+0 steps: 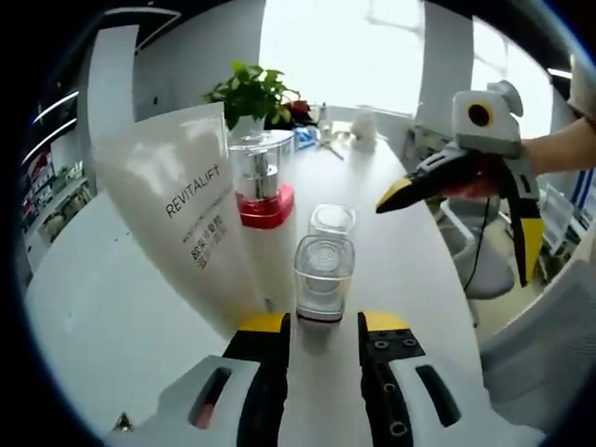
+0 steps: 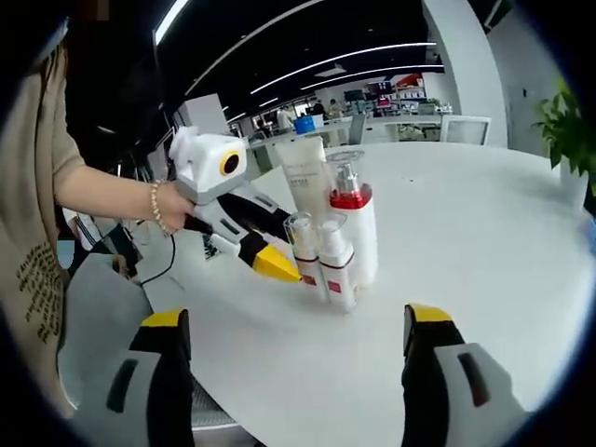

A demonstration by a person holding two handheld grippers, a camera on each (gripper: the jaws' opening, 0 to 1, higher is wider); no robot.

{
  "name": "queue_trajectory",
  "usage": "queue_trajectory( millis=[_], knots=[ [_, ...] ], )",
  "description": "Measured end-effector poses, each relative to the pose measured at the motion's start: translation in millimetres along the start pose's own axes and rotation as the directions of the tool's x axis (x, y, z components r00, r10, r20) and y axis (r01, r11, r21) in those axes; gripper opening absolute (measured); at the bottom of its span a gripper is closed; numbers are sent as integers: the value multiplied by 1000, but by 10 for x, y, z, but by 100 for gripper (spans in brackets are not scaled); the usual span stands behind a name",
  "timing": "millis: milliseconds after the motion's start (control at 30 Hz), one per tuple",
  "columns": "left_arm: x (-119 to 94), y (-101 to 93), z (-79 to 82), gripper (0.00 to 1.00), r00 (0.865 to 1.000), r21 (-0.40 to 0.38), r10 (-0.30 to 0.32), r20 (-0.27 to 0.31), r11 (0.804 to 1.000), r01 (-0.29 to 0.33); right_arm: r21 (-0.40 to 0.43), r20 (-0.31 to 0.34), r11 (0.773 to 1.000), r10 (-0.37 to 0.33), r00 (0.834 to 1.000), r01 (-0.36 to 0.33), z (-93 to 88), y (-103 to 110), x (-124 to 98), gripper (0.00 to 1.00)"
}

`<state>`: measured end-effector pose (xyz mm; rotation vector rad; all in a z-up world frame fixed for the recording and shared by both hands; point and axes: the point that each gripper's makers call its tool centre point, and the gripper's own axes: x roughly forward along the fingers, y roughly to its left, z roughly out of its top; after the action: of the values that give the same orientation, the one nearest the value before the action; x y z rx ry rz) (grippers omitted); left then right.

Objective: Arrange the skincare products in the storage area until every visible bottle or jar stands upright without overlapping.

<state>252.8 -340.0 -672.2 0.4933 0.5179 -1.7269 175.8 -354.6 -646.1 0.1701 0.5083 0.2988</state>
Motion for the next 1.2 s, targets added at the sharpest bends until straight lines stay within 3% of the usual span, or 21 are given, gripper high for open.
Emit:
queue_trajectory(
  millis=[333,700,1000,1200],
  knots=[
    [-344,-85,-43,43,998,-45,67,-2,997,-67,-19,15,1000,1,1000,0,86,118,-5,95],
    [-768,-248,-141,63,988,-146,157,-5,977,-156,-62,33,998,10,999,-8,198,300,-68,95],
    [-1041,-414,-217,72,976,-247,215,21,947,-203,-78,59,997,11,998,-6,320,411,-156,95],
    [-1247,-510,-328,80,967,-315,255,21,919,-236,-83,55,997,16,998,-11,290,461,-170,94]
  ],
)
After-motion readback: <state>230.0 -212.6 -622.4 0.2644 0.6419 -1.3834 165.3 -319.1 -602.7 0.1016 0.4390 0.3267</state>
